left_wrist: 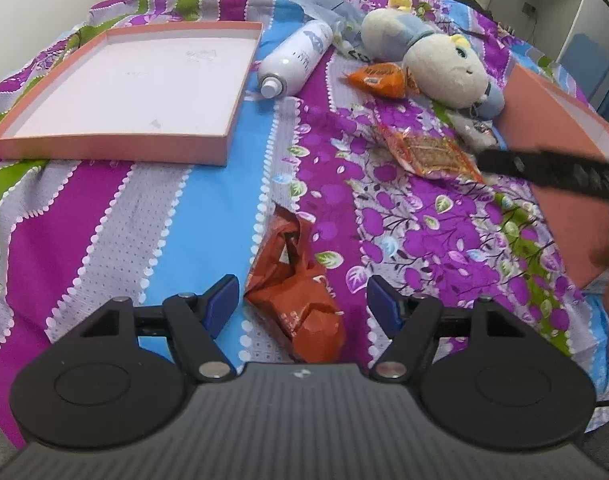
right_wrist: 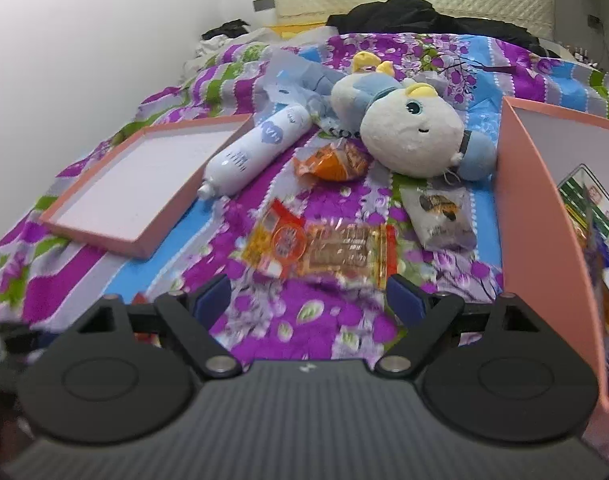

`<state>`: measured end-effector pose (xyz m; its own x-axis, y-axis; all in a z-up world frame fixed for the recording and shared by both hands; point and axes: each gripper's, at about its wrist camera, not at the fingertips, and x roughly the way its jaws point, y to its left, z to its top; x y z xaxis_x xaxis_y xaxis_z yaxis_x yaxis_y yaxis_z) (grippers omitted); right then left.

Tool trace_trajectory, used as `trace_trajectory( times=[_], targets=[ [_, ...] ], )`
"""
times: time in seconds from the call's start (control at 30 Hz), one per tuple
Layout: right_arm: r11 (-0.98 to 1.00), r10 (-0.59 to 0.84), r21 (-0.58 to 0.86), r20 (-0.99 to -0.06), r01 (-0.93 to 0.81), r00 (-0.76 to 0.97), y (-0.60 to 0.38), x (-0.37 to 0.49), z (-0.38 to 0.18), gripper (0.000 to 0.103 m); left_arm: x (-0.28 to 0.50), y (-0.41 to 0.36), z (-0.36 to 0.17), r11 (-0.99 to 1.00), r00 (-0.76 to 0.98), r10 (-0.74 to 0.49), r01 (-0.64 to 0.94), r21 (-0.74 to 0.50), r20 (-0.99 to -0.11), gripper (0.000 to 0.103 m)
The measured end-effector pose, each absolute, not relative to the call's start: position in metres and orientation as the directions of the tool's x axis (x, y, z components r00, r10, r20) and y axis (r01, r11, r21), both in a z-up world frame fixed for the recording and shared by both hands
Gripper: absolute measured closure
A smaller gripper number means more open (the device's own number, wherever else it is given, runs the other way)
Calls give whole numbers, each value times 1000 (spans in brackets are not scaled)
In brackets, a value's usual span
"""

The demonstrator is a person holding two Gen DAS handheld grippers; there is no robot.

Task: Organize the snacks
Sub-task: 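Grasp the red foil wrapper with the left tool while the right grasps the red biscuit pack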

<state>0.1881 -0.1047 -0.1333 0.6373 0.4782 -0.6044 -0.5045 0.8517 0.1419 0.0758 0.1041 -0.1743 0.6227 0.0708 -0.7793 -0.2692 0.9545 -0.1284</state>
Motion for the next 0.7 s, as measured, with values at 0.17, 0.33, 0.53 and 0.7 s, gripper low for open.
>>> trace_trajectory(
  times=[0.17, 0.33, 0.53, 0.7],
  targets=[
    [877, 442, 155, -627, -454, 641, -101, 219, -157, 17, 81, 102, -186, 957, 611, 78, -266, -111, -788, 28],
    [882, 417, 109, -633, -458, 652, -89, 237, -172, 17, 84, 99, -188, 959, 619, 92, -267, -98, -780, 28],
    [887, 381, 80, -682, -455, 624, -74, 263, -196, 17, 85, 95, -190, 965, 620, 94, -249, -82, -779, 28],
    [875, 379, 47, -683, -481, 624, -66, 267, -201, 17, 85, 95, -191, 964, 623, 93, -252, -87, -776, 28]
  ],
)
